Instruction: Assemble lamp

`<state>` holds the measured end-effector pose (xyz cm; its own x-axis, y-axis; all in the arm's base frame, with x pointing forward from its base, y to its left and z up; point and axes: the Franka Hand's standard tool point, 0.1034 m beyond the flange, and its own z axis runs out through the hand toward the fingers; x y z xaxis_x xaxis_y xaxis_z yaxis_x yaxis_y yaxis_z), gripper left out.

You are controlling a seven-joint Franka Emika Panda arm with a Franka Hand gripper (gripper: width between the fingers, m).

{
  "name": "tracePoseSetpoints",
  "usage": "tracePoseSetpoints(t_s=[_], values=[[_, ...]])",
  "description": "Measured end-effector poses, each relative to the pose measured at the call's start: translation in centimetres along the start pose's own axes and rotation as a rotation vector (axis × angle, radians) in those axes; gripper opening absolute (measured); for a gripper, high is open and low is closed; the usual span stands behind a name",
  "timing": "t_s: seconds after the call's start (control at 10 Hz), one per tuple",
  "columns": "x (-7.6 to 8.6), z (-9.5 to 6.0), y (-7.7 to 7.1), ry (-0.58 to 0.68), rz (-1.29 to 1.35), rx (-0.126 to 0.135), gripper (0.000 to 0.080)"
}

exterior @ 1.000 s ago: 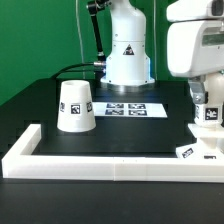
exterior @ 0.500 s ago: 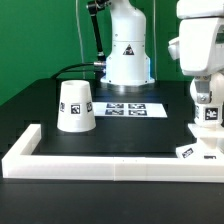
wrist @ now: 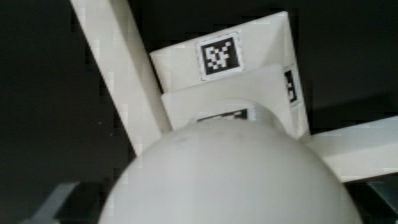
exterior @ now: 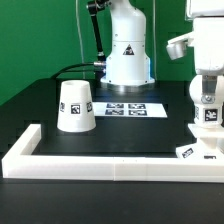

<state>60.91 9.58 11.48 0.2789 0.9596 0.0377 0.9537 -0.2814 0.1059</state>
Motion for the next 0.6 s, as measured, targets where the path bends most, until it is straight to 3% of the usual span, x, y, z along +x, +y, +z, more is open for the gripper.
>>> tracePoseSetpoints(t_s=[0.3,0.6], values=[[-0.03,0.0,0.02,0.0,0.011,0.0,0.0576],[0.0,0.03,0.02,0.0,0.198,0.002,0.0576]])
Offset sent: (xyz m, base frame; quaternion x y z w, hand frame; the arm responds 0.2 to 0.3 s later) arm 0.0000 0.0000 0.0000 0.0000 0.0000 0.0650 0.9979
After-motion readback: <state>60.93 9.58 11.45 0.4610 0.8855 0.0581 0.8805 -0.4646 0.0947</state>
